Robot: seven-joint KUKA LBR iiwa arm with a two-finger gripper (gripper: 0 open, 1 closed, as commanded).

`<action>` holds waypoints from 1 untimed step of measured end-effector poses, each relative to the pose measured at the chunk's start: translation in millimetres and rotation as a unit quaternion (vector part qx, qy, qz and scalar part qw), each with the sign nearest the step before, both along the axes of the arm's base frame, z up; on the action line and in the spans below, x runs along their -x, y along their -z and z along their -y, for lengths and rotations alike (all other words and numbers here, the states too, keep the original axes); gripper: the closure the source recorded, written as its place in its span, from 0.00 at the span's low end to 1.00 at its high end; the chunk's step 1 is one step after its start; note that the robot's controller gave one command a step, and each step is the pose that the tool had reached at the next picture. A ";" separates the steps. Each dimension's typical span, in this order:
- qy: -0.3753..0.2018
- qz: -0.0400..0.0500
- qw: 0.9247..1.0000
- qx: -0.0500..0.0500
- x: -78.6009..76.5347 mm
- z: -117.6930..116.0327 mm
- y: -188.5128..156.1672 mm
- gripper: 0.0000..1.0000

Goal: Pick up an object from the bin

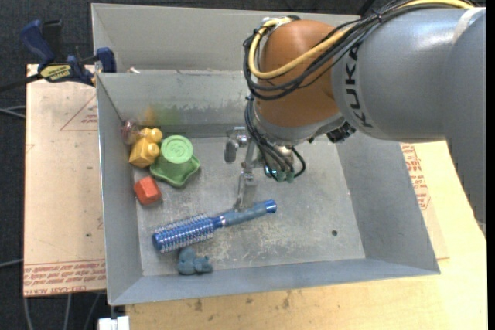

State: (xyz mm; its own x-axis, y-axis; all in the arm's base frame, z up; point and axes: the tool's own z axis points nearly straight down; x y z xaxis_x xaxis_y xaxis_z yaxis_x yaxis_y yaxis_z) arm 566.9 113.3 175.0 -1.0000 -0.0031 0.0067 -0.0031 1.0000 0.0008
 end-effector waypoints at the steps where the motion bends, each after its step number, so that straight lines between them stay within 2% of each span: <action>1: -0.095 0.000 0.996 0.000 41.1 -4.6 108.4 0.00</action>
Offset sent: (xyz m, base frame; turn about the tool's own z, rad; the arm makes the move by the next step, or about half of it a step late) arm -0.0391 0.0044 -0.1050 -0.1901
